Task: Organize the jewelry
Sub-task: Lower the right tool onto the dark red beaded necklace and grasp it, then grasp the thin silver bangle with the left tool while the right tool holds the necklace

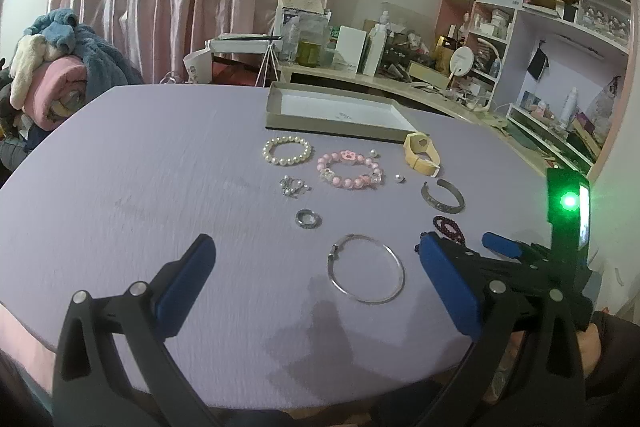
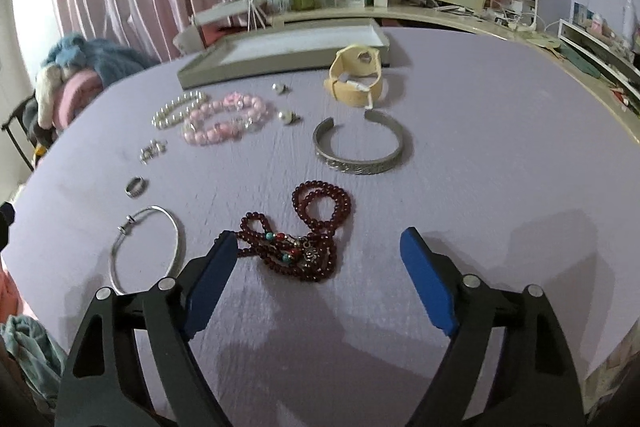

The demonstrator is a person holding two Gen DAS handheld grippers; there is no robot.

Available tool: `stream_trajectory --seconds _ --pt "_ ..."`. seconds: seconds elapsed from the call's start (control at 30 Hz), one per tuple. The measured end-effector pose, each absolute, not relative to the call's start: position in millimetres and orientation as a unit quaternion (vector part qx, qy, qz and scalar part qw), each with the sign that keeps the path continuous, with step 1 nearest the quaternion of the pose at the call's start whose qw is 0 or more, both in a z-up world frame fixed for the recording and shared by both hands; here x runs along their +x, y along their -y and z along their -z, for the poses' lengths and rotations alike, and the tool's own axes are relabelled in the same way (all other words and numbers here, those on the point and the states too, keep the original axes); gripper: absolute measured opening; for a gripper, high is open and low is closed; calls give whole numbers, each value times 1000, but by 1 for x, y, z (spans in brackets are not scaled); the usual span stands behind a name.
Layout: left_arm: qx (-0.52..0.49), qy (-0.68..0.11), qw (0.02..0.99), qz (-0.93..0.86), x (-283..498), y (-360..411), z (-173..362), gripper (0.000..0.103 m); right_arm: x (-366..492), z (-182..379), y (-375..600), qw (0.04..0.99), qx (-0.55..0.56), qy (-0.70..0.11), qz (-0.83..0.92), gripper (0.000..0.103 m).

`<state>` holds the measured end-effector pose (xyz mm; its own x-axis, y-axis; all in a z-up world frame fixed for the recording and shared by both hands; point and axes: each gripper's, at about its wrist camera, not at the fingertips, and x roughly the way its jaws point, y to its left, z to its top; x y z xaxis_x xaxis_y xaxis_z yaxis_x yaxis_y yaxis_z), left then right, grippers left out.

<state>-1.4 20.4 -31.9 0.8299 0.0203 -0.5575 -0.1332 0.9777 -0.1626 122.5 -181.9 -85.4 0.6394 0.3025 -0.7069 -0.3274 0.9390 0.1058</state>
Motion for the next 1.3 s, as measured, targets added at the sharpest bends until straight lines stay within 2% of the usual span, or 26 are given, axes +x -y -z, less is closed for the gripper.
stream_trajectory --seconds 0.17,0.27,0.3,0.4,0.47,1.0,1.17,1.3 --pt "-101 -296 949 -41 -2 -20 33 101 128 84 170 904 -40 -389 -173 79" --pt "-102 -301 947 -42 -1 -19 34 101 129 82 170 903 -35 -388 -184 58" --pt "-104 -305 946 -42 0 -18 35 101 128 81 171 903 -37 -386 -183 41" --pt "-106 -315 942 -44 4 -16 36 101 127 80 174 898 -37 -389 -201 13" --pt "-104 -332 936 -44 11 -13 39 101 127 79 178 895 -34 -393 -209 9" --pt "-98 -398 911 -50 63 19 68 101 133 27 234 917 30 -331 -219 7" --pt "-89 -425 898 -67 78 27 79 87 139 23 243 919 32 -327 -218 8" --pt "-79 -423 900 -78 82 31 80 85 144 21 248 919 40 -326 -219 8"
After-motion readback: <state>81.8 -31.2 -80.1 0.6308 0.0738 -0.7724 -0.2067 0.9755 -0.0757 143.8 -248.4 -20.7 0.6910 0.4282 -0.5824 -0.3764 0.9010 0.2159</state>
